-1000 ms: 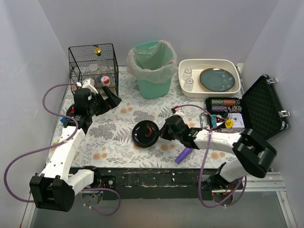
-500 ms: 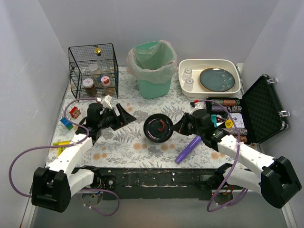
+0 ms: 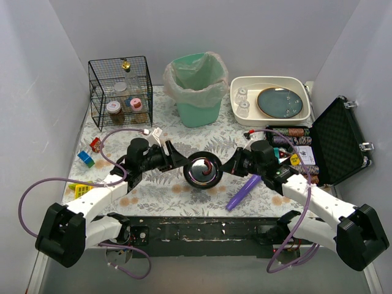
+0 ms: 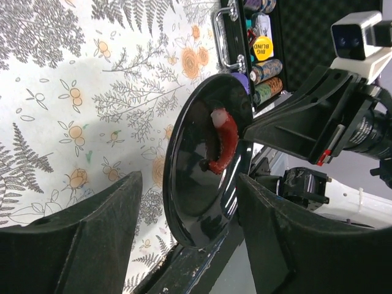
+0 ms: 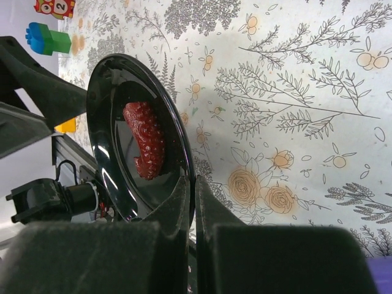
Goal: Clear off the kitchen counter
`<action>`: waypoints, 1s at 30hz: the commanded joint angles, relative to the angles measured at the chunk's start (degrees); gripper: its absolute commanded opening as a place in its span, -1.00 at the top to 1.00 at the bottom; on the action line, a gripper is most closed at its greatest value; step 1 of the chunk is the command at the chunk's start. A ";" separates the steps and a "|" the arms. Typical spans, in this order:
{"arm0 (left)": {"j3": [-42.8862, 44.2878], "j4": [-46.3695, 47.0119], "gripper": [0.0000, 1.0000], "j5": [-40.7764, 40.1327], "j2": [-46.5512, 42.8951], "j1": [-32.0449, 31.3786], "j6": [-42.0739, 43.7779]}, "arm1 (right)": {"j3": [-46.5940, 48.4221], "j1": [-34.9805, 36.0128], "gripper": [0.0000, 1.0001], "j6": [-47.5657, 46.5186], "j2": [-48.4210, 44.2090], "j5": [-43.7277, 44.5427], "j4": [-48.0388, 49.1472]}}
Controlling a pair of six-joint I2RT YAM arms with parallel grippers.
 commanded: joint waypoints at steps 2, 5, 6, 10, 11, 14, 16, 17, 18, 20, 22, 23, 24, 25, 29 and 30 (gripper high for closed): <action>-1.32 2.15 -0.12 -2.84 1.15 -2.06 1.17 | 1.17 -1.16 0.97 1.62 0.06 -4.40 5.08; -1.67 2.33 0.04 -3.02 1.68 -2.41 1.34 | 0.46 -1.69 0.97 2.58 0.24 -5.63 6.31; -1.68 2.42 0.08 -3.19 1.86 -2.67 1.34 | 0.29 -1.87 0.97 2.67 0.15 -5.89 6.57; -1.33 2.68 0.23 -3.46 3.00 -3.46 1.61 | -0.24 -2.31 0.97 3.37 0.59 -6.95 7.45; -1.24 2.68 0.31 -3.55 3.26 -3.55 1.70 | -0.33 -2.22 0.97 3.46 0.68 -7.13 7.63; -1.06 2.77 0.49 -3.81 3.88 -3.81 1.78 | -0.68 -2.31 0.97 3.73 0.68 -7.57 7.98; -0.80 2.94 0.63 -3.90 4.23 -3.99 1.70 | -0.85 -2.40 0.97 3.81 0.77 -7.92 8.25; -0.71 3.03 0.69 -3.81 4.40 -4.08 1.70 | -0.94 -2.40 0.97 3.73 0.85 -8.18 8.33; -0.62 3.03 0.82 -3.90 4.67 -4.08 1.70 | -0.94 -2.48 0.97 3.55 0.94 -8.36 8.33; -0.62 2.94 1.00 -3.90 5.02 -4.08 1.61 | -0.77 -2.66 0.97 2.42 1.12 -8.45 7.72; -0.53 2.86 1.00 -3.90 4.94 -4.08 1.87 | -0.24 -3.10 0.93 1.54 1.38 -7.92 5.88; -0.71 2.77 1.00 -3.99 4.76 -4.17 1.87 | 0.02 -3.36 0.78 0.92 1.47 -7.57 4.92; -1.06 3.03 1.00 -3.73 4.50 -4.08 1.79 | 0.02 -3.62 0.61 0.39 1.56 -7.39 4.39; -1.32 3.55 1.00 -3.38 4.41 -4.17 1.78 | 0.11 -3.97 0.47 -0.31 1.56 -7.48 3.94; -1.68 3.91 1.00 -2.58 4.84 -4.08 2.49 | -0.15 -5.29 0.02 -1.98 1.38 -9.58 3.85; -1.76 4.35 1.00 -2.15 5.11 -4.08 2.49 | -0.15 -5.56 0.00 -2.33 1.64 -10.28 4.03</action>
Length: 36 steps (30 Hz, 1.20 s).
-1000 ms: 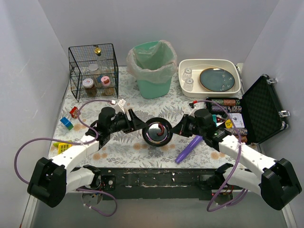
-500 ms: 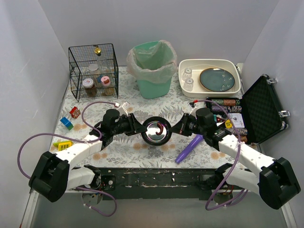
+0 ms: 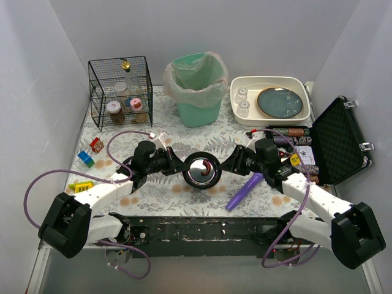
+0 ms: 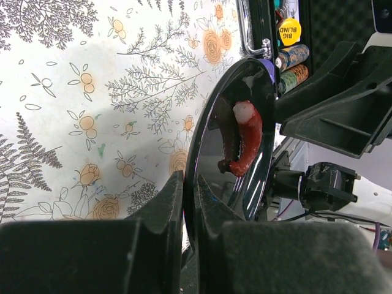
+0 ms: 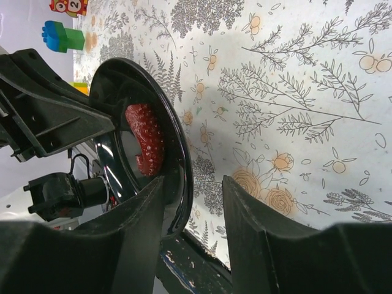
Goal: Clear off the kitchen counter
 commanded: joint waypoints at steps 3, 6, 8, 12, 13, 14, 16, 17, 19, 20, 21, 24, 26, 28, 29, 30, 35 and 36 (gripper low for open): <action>-1.02 5.29 1.00 4.47 0.83 -0.06 -0.01 | 0.88 -1.14 -0.02 -2.84 0.68 -4.46 0.97; -1.38 7.76 1.00 6.84 1.97 -0.06 -1.24 | -0.18 -1.32 -0.02 -2.05 1.30 -6.57 3.42; -1.46 8.82 1.00 7.72 2.41 -0.06 -1.59 | -0.79 -1.32 0.00 -1.70 1.65 -7.45 4.74; -1.46 10.14 1.00 8.78 2.06 -0.06 -1.86 | -1.23 -1.32 0.16 -1.61 2.36 -8.42 5.45; -1.38 10.40 1.00 9.05 1.97 -0.06 -1.94 | -1.15 -1.32 0.21 -1.78 2.62 -8.59 5.54; -1.29 10.58 1.00 9.22 1.97 -0.06 -1.94 | -1.24 -1.41 0.30 -1.61 2.88 -8.86 5.71; -1.20 10.67 1.00 9.40 1.89 -0.06 -1.94 | -1.32 -1.32 0.45 -1.52 3.41 -9.30 6.15; -1.20 10.76 1.00 9.40 1.80 -0.06 -1.94 | -1.32 -1.23 0.50 -1.52 3.50 -9.65 6.33; -1.20 10.84 1.00 9.40 1.80 -0.06 -1.94 | -1.50 -1.23 0.56 -1.26 3.76 -10.09 7.03; -1.20 10.85 1.00 9.40 1.80 -0.06 -1.94 | -1.59 -1.32 0.72 -1.00 3.94 -10.52 7.56; -1.20 10.76 1.00 9.23 1.80 -0.06 -1.86 | -1.76 -1.32 0.81 -0.91 3.94 -11.05 8.26; 0.98 4.21 0.96 5.12 1.53 -0.06 2.17 | -1.76 -1.32 0.97 -0.29 3.59 -10.97 8.35; 3.36 -1.08 0.57 -0.33 0.83 0.38 4.64 | -1.76 -1.50 0.97 0.14 2.71 -9.74 7.92; 4.33 -3.65 0.22 -1.58 -0.22 2.48 5.52 | -1.50 -1.85 0.97 0.85 1.66 -7.81 6.78; 4.95 -4.79 -0.02 -1.67 -0.75 3.45 5.70 | -1.15 -2.11 0.97 0.94 1.22 -7.02 5.64; 5.65 -6.10 -0.27 -2.11 -1.36 4.68 5.88 | -0.71 -2.37 0.97 1.20 0.78 -6.06 4.76; 9.86 -13.93 -0.66 -3.69 -4.35 9.51 8.24 | 1.31 -4.13 0.97 2.69 -1.24 -3.33 1.59; 10.66 -15.59 -0.70 -4.31 -4.79 10.13 9.12 | 1.75 -4.48 0.97 3.04 -2.03 -2.97 1.67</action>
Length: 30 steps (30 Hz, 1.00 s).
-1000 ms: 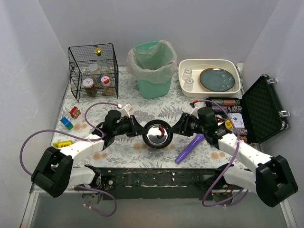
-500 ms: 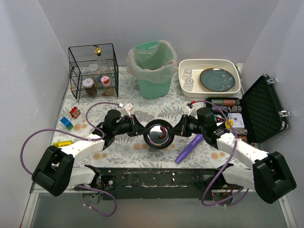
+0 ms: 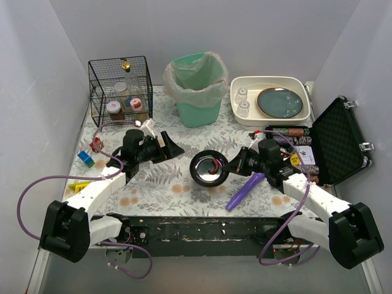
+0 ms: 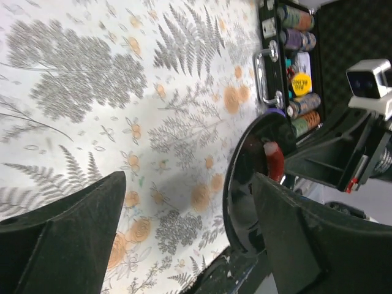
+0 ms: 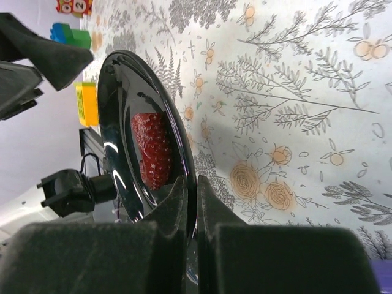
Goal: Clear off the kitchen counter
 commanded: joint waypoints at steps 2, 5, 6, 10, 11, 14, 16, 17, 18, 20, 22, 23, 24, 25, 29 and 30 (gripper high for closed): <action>6.47 -10.89 -0.74 -5.23 -4.84 4.11 6.22 | 4.97 -1.65 0.97 3.64 -4.75 4.98 -0.75; 9.20 -15.29 -0.78 -9.71 -5.55 4.47 10.44 | 9.96 -1.91 0.97 5.66 -7.38 12.35 -4.17; 9.73 -16.17 -0.79 -10.94 -5.72 4.47 11.67 | 11.55 -1.91 0.97 6.71 -8.00 14.30 -4.44; 9.30 -17.49 -0.83 -16.65 -6.60 4.55 15.72 | 19.36 -1.91 0.97 10.41 -6.88 23.96 -7.25; 9.21 -18.11 -0.83 -18.58 -6.78 4.55 15.90 | 22.17 -1.91 0.97 10.94 -5.73 26.59 -7.95; 8.68 -19.60 -0.83 -26.05 -7.13 4.47 15.73 | 29.73 -1.91 0.97 12.26 -0.29 30.57 -8.75; 7.63 -19.61 -0.83 -27.30 -7.57 4.47 15.12 | 35.27 -1.91 0.97 13.39 3.92 32.33 -8.93; 6.84 -19.34 -0.83 -27.56 -7.83 4.47 15.11 | 37.38 -1.91 0.97 13.75 6.90 33.20 -8.49; 6.22 -18.91 -0.83 -27.91 -8.09 4.55 14.94 | 40.01 -1.91 0.97 13.75 9.37 34.34 -7.88; 5.43 -18.73 -0.83 -28.61 -8.27 4.47 15.29 | 46.15 -2.00 0.97 14.10 14.20 35.76 -7.26; 5.16 -18.73 -0.83 -29.06 -8.10 4.64 15.81 | 52.31 -1.91 0.97 14.02 19.21 38.56 -6.48; 5.16 -18.73 -0.83 -28.97 -8.10 4.47 15.90 | 54.87 -1.91 0.97 13.58 21.76 39.18 -5.86; 5.16 -18.73 -0.83 -28.62 -7.92 4.47 16.08 | 58.11 -2.00 0.97 13.66 24.14 39.89 -5.59; 5.34 -18.73 -0.83 -28.27 -7.57 4.55 16.25 | 60.93 -1.91 0.97 13.75 26.86 40.68 -5.41; 5.34 -18.64 -0.84 -27.48 -7.57 4.55 16.26 | 71.83 -1.91 0.97 16.21 36.27 42.96 -5.77; 5.25 -18.64 -0.84 -27.39 -7.74 4.55 16.26 | 73.77 -1.91 0.97 16.82 38.55 43.75 -5.76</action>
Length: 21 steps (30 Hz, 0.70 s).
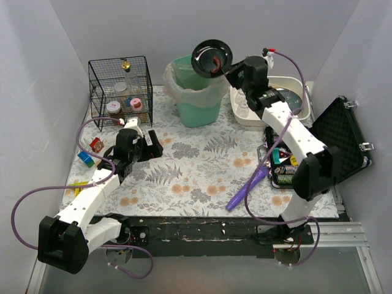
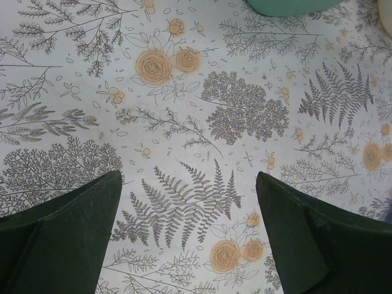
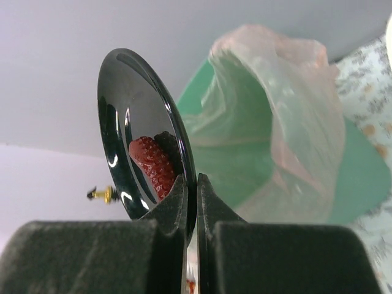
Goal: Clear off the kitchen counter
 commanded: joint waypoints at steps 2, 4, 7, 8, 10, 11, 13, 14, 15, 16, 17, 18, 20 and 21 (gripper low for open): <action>-0.04 -0.02 -0.85 -0.68 -1.08 0.22 1.04 | 12.90 -0.25 0.97 4.20 8.85 5.86 3.98; -0.04 -0.02 -0.85 -0.15 -1.08 0.22 1.13 | 16.24 -0.33 0.97 3.50 12.37 6.56 6.79; -0.13 -0.02 -0.86 0.37 -0.99 0.23 1.13 | 22.47 -0.16 0.97 -0.52 17.99 7.53 7.76; -0.13 0.16 -0.86 0.46 -0.90 0.14 1.13 | 23.54 -0.07 0.97 -2.54 19.14 7.62 8.81; -0.13 -0.10 -0.86 0.55 -0.20 0.23 1.39 | 23.03 0.19 0.97 -9.03 20.12 7.01 13.80; 0.05 -0.19 -0.86 0.64 0.32 0.14 1.57 | 21.72 0.37 0.97 -11.85 19.77 7.09 16.96; 0.31 -0.63 -0.86 0.99 1.38 0.23 1.66 | 18.12 0.81 0.97 -18.09 18.89 7.27 23.64; 0.49 -0.72 -0.86 1.08 1.73 0.14 1.66 | 17.23 1.15 0.97 -21.51 18.45 7.70 24.80; 0.66 -0.81 -0.86 1.17 1.91 0.22 1.66 | 16.35 1.42 0.97 -24.94 18.27 8.41 26.82; 0.66 -0.72 -0.86 1.17 2.08 0.14 1.66 | 15.56 1.60 0.97 -28.11 17.93 8.76 28.40; 0.66 -0.72 -0.87 1.25 2.09 0.14 1.48 | 14.77 1.77 0.97 -31.80 17.75 8.59 30.33; 0.66 -0.72 -0.87 1.25 2.09 0.31 1.48 | 13.81 1.95 0.97 -34.96 17.66 7.98 31.74; 0.66 -0.72 -0.87 1.43 2.17 0.22 1.39 | 12.66 2.21 0.97 -41.82 17.31 6.75 34.12; 0.75 -0.72 -0.87 1.43 2.26 0.23 1.39 | 12.57 2.47 0.97 -44.11 17.31 6.39 34.39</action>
